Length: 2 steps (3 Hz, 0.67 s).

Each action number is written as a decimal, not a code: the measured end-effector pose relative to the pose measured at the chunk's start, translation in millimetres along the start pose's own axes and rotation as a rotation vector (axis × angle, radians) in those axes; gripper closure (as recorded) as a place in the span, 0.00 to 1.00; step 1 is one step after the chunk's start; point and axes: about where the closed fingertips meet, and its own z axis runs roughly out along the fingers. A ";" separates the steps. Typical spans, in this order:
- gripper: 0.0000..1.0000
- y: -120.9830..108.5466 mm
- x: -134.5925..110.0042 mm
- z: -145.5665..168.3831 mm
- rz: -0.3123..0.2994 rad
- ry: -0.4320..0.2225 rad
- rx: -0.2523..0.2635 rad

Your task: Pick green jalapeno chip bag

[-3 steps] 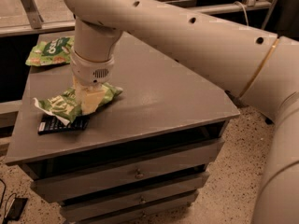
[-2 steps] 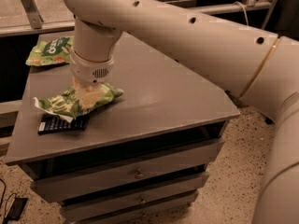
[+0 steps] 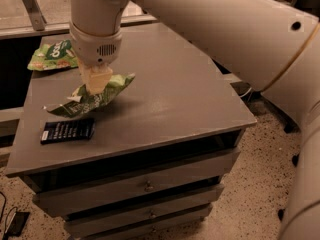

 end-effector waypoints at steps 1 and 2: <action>1.00 -6.9 11.9 -67.9 0.025 0.107 0.096; 1.00 -6.9 11.9 -67.9 0.025 0.107 0.096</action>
Offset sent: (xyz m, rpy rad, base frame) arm 0.0069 -0.0207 0.0518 -0.0298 -0.1013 -0.0539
